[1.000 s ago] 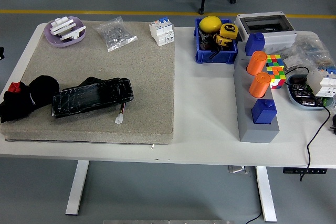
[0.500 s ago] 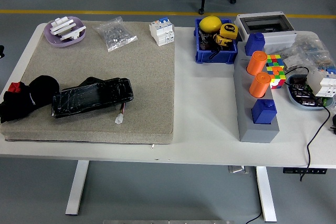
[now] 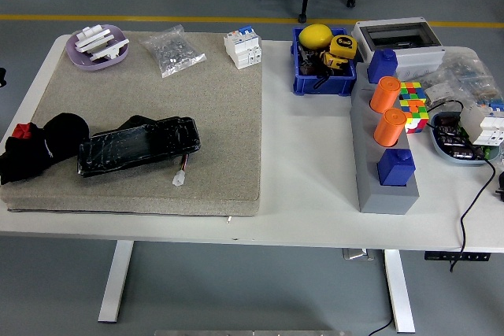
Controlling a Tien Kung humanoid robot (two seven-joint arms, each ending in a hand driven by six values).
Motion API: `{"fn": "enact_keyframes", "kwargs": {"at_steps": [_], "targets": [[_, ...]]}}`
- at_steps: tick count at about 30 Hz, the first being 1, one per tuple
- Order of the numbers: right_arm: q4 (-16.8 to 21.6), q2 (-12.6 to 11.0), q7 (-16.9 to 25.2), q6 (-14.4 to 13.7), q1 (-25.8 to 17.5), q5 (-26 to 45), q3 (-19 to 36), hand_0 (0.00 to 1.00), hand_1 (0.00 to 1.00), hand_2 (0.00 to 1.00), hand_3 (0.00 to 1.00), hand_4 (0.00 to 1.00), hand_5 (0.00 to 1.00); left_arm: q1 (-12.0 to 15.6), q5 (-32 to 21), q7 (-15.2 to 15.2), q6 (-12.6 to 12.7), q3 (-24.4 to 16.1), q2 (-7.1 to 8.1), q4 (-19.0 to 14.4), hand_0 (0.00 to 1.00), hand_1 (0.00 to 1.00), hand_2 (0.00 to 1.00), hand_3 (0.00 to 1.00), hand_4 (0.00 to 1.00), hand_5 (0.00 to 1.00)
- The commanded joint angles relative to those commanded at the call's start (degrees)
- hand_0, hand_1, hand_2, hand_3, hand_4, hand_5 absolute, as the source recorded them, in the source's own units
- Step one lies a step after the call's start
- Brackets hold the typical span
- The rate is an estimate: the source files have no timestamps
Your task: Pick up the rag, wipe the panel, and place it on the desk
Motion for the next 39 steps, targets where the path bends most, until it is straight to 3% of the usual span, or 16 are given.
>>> {"fn": "enact_keyframes", "kwargs": {"at_steps": [39], "targets": [[-0.4, 0.8, 0.1, 0.2, -0.2, 1.3, -1.6, 0.756, 0.611, 0.635, 0.612, 0.998, 0.622, 0.2, -0.3, 0.0, 0.0, 0.3, -0.18, -0.9, 0.579, 0.638, 0.615, 0.594, 0.778, 0.075]]}}
